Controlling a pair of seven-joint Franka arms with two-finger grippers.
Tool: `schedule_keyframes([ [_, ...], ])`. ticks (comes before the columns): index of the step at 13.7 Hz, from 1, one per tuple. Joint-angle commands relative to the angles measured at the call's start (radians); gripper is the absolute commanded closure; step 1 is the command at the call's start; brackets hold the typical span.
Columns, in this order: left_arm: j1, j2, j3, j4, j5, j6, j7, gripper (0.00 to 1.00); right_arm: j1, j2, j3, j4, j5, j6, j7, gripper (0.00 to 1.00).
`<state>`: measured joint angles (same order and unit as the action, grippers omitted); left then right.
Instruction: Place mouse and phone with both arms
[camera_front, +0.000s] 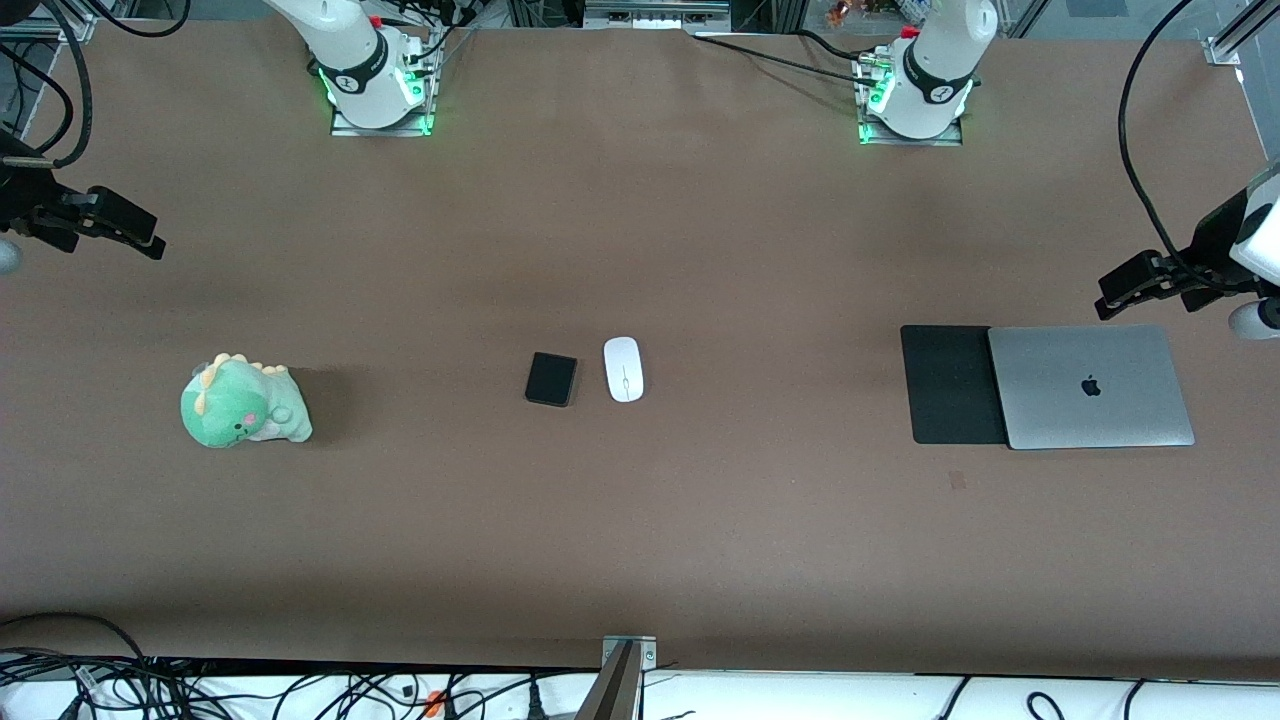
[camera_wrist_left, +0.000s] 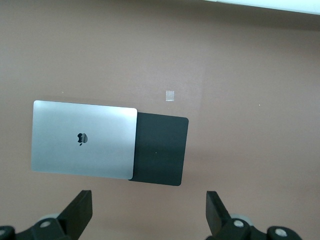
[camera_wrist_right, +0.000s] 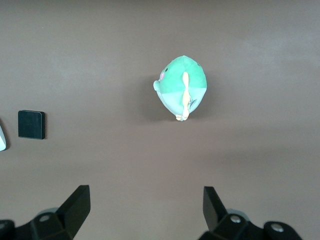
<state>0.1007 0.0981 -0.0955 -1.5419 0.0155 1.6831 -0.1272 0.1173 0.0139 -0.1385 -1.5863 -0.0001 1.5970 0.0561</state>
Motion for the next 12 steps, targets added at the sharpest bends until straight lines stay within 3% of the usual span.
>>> schedule_keyframes([
  [1, 0.007, -0.001, -0.003, 0.02, -0.014, -0.02, 0.052, 0.0, -0.008, 0.0, 0.011, 0.014, -0.001, -0.012, -0.007, 0.0],
  [12, 0.005, 0.002, -0.004, 0.019, -0.023, -0.023, 0.015, 0.0, -0.004, 0.008, 0.014, 0.012, 0.0, 0.0, -0.007, 0.0],
])
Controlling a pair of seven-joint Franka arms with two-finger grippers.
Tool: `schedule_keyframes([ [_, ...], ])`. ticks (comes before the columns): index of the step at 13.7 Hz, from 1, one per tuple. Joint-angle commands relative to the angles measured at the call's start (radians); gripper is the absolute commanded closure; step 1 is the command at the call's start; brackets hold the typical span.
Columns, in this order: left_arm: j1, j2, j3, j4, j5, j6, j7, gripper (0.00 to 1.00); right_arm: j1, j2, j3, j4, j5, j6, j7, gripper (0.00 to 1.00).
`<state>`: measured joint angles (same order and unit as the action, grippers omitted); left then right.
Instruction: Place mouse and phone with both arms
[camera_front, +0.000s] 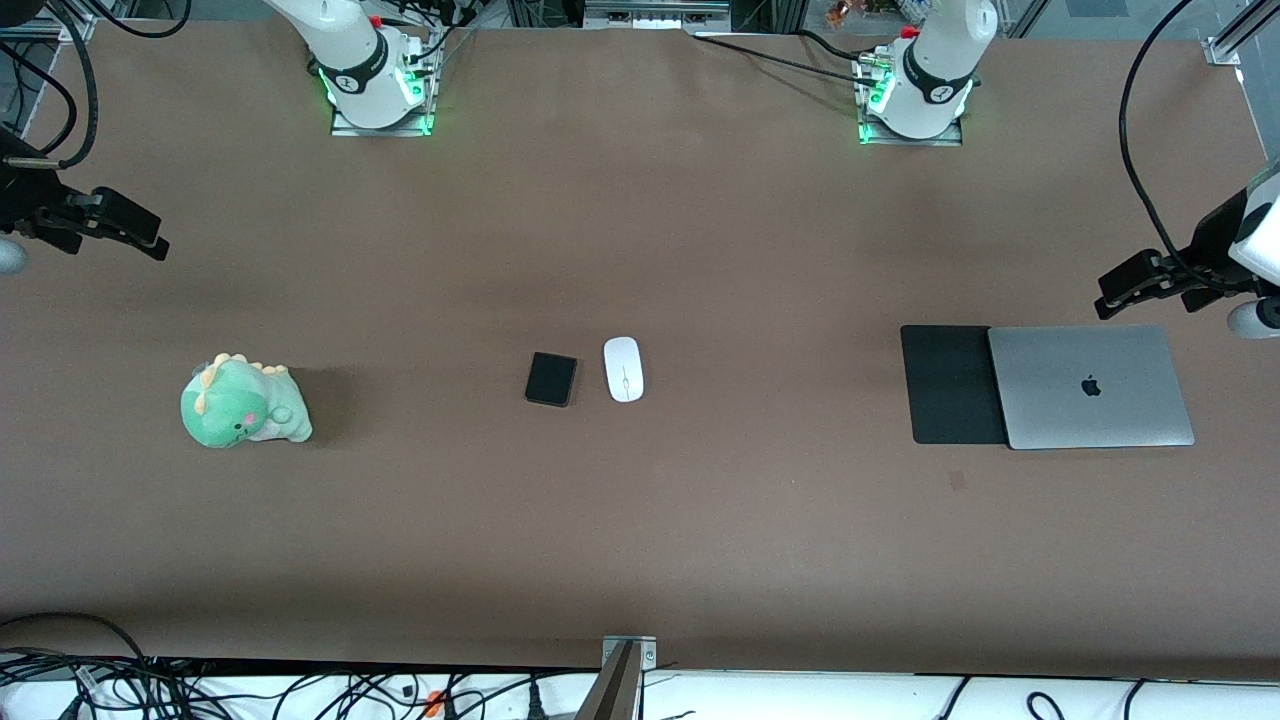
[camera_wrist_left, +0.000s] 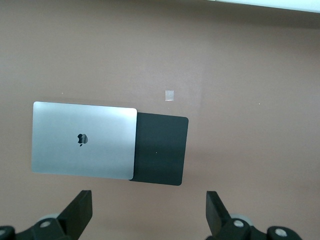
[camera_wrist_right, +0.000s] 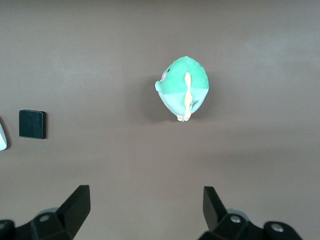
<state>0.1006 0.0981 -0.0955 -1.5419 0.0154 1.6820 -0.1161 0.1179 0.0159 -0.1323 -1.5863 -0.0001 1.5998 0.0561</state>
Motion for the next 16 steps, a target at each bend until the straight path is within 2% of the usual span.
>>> schedule_keyframes([
  [1, 0.002, 0.002, -0.006, 0.019, -0.023, -0.022, 0.003, 0.0, -0.004, 0.012, 0.011, 0.012, 0.002, -0.003, -0.006, 0.0],
  [6, -0.002, 0.002, -0.007, 0.019, -0.02, -0.022, -0.016, 0.0, 0.031, 0.009, 0.02, 0.012, 0.014, -0.012, 0.01, 0.0],
  [16, -0.004, 0.002, -0.007, 0.019, -0.02, -0.022, -0.019, 0.0, 0.032, 0.01, 0.019, 0.012, 0.012, -0.006, 0.007, 0.0],
])
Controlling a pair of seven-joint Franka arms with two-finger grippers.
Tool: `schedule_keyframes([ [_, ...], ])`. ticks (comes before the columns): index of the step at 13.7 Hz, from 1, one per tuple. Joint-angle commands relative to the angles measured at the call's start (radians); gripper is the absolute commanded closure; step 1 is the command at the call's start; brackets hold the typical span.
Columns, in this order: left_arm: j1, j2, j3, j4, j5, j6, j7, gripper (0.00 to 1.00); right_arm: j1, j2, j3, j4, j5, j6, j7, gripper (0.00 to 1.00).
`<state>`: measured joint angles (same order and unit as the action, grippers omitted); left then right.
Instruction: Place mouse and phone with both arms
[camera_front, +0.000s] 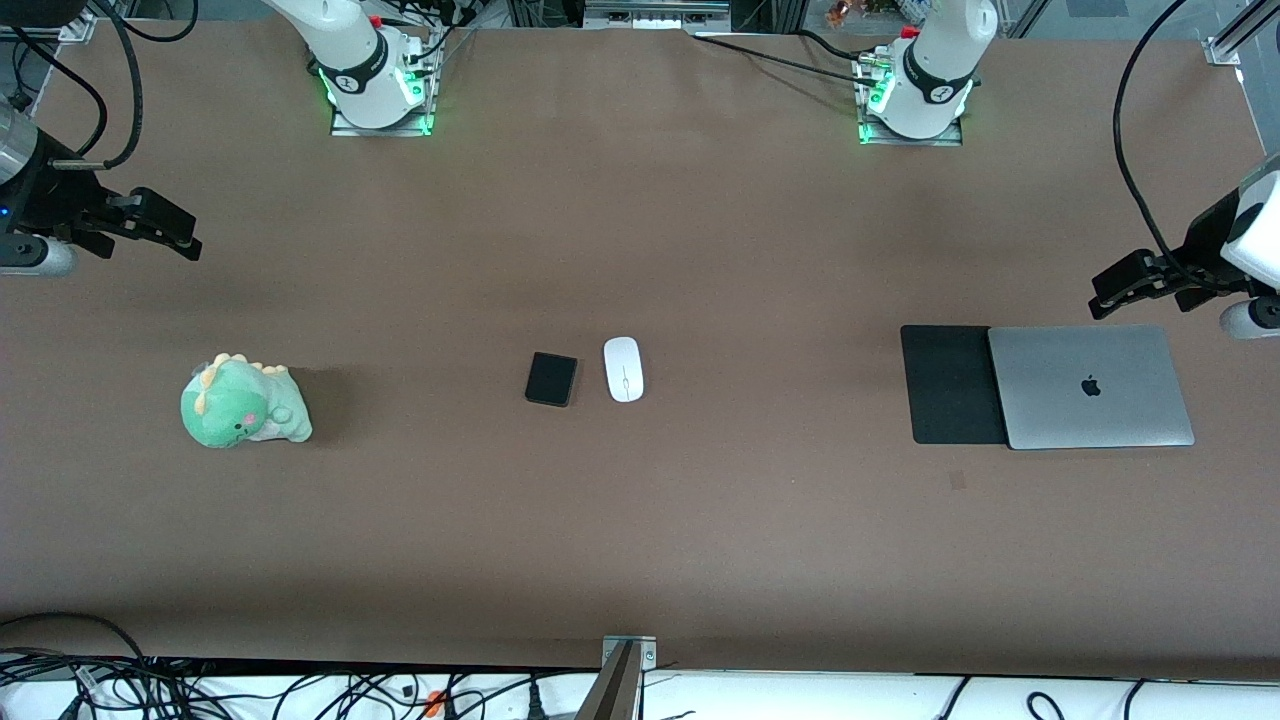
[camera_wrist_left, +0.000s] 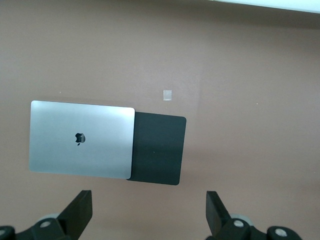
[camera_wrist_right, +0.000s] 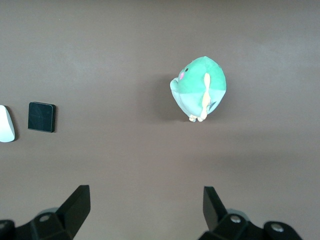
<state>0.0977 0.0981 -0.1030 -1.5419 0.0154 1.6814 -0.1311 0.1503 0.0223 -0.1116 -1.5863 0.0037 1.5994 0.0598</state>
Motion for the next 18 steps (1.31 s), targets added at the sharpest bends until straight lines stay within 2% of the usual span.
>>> schedule_keyframes([
  [1, -0.001, 0.002, 0.0, 0.019, -0.02, -0.022, -0.004, 0.0, 0.0, 0.005, -0.002, 0.012, 0.007, -0.006, 0.003, 0.0],
  [18, -0.004, 0.006, -0.007, 0.019, -0.02, -0.02, -0.025, 0.0, -0.011, 0.004, -0.011, 0.014, 0.007, -0.019, -0.02, 0.0],
])
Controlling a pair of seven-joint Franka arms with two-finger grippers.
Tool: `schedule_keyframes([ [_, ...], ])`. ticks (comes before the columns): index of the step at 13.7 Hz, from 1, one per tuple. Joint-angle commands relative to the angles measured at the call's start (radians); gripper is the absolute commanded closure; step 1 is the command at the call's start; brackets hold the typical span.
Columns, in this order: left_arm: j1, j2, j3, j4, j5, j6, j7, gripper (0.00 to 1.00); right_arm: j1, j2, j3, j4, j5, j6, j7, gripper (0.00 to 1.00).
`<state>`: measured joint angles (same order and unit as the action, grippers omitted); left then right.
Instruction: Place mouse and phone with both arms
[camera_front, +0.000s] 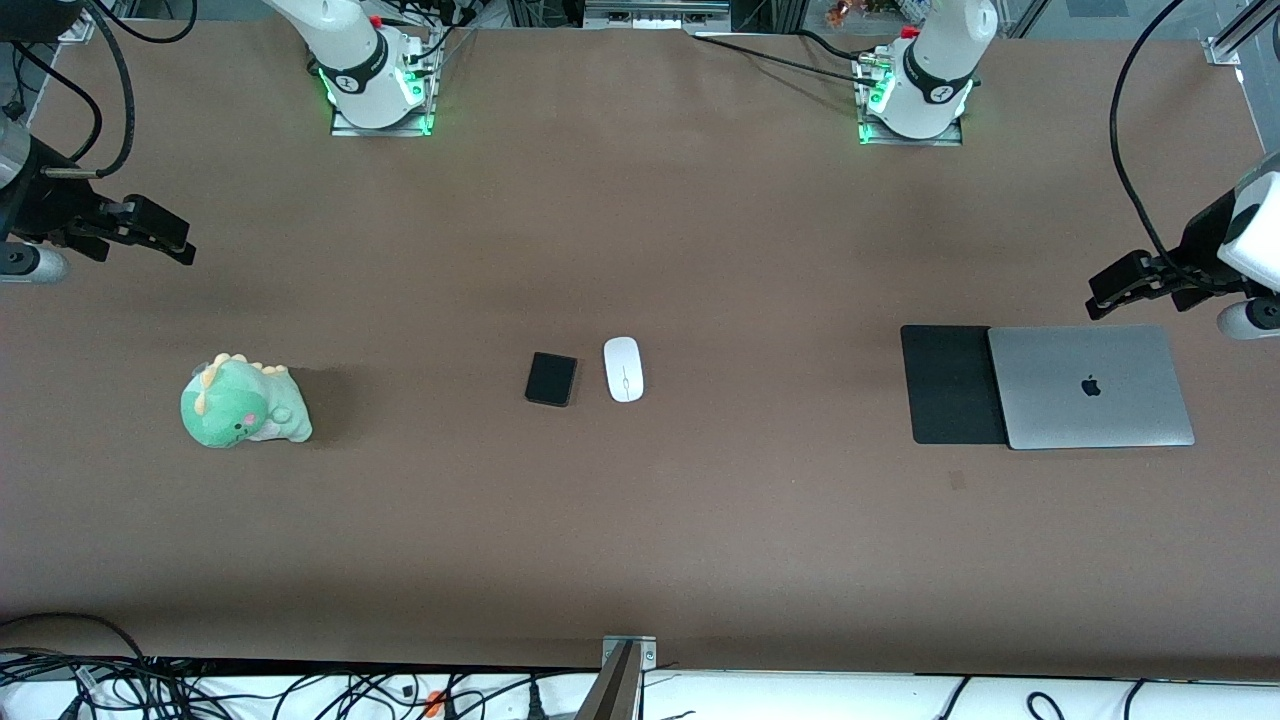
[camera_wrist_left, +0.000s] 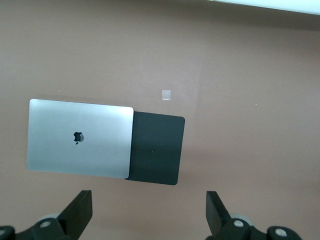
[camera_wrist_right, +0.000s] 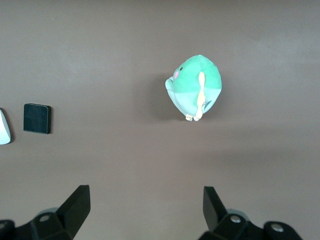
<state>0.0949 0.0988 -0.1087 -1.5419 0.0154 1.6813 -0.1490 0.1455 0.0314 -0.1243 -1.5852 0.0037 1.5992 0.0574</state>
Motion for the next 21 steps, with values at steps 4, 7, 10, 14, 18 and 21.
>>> schedule_keyframes([
  [4, -0.004, 0.021, -0.005, 0.022, -0.026, -0.017, -0.003, 0.0, -0.006, -0.007, 0.005, 0.013, 0.007, -0.034, -0.018, 0.0],
  [7, -0.023, 0.048, -0.006, 0.017, -0.029, -0.017, -0.004, 0.0, -0.006, -0.013, 0.002, 0.017, 0.007, -0.047, -0.018, 0.0],
  [10, -0.076, 0.079, -0.006, 0.016, -0.043, -0.008, -0.073, 0.0, -0.006, -0.013, -0.003, 0.017, 0.005, -0.057, -0.019, 0.0],
  [14, -0.24, 0.159, -0.006, 0.009, -0.12, 0.107, -0.261, 0.0, -0.006, -0.015, -0.009, 0.017, 0.004, -0.084, -0.018, 0.0],
  [18, -0.452, 0.324, -0.005, 0.009, -0.112, 0.357, -0.571, 0.0, -0.006, -0.015, -0.018, 0.017, 0.001, -0.094, -0.019, 0.0],
  [21, -0.61, 0.448, -0.002, 0.017, -0.062, 0.459, -0.759, 0.0, -0.006, -0.015, -0.015, 0.017, -0.004, -0.117, -0.018, 0.0],
])
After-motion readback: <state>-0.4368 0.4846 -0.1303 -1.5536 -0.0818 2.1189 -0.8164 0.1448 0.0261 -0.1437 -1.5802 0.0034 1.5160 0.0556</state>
